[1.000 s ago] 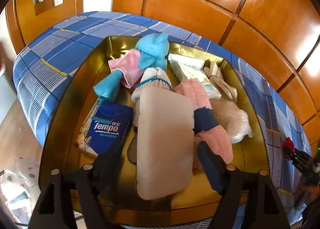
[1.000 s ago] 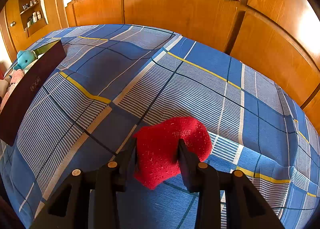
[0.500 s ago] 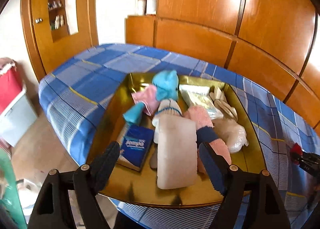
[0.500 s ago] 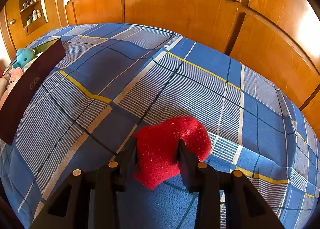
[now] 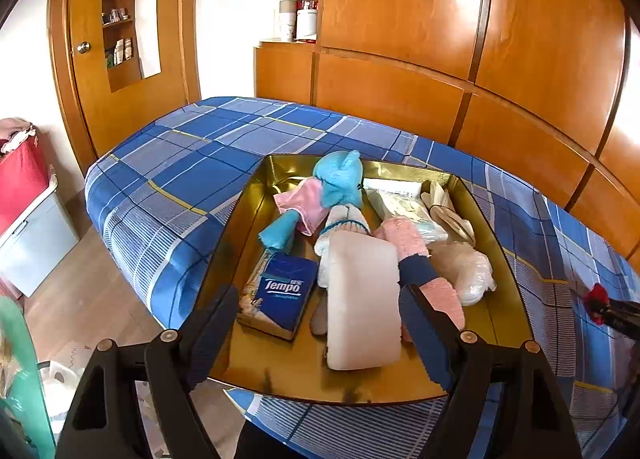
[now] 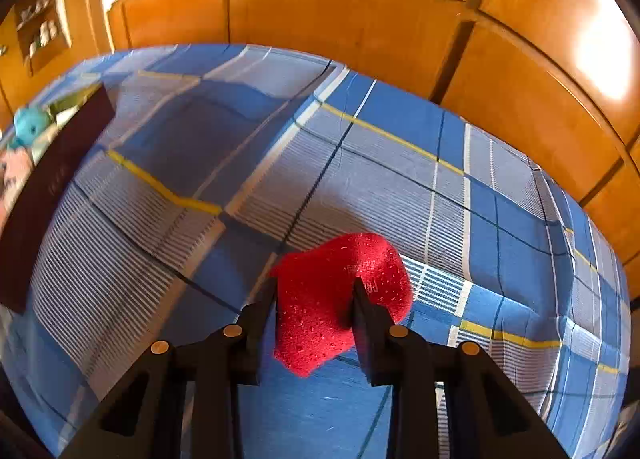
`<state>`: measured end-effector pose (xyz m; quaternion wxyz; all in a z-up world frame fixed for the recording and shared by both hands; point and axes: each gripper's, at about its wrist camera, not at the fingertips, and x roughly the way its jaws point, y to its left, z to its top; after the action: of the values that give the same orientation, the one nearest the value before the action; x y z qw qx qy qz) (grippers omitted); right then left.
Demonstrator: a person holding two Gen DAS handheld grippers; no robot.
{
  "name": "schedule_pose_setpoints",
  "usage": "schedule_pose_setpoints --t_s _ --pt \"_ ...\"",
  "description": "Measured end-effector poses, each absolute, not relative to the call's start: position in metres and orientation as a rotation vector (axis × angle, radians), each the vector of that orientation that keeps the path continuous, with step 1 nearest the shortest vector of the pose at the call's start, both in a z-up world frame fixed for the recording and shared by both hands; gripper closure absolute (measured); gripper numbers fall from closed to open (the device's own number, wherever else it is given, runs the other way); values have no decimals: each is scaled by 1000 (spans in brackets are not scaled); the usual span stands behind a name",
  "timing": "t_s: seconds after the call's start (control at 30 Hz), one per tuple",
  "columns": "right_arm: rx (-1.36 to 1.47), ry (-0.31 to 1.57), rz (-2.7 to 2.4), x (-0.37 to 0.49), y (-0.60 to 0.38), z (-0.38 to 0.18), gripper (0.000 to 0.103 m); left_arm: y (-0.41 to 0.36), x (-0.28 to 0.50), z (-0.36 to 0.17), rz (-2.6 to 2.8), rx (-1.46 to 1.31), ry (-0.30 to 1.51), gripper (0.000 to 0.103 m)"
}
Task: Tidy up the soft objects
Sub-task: 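Carry the red slipper over the gold tray with the right gripper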
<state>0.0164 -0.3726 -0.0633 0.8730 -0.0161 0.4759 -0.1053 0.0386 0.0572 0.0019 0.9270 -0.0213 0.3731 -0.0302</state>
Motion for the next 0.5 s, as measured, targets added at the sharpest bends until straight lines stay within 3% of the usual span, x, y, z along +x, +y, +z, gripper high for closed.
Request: schedule_pose_setpoints --t_s 0.5 --pt "-52 847 101 13 -247 -9 71 72 37 -4 -36 -76 773 20"
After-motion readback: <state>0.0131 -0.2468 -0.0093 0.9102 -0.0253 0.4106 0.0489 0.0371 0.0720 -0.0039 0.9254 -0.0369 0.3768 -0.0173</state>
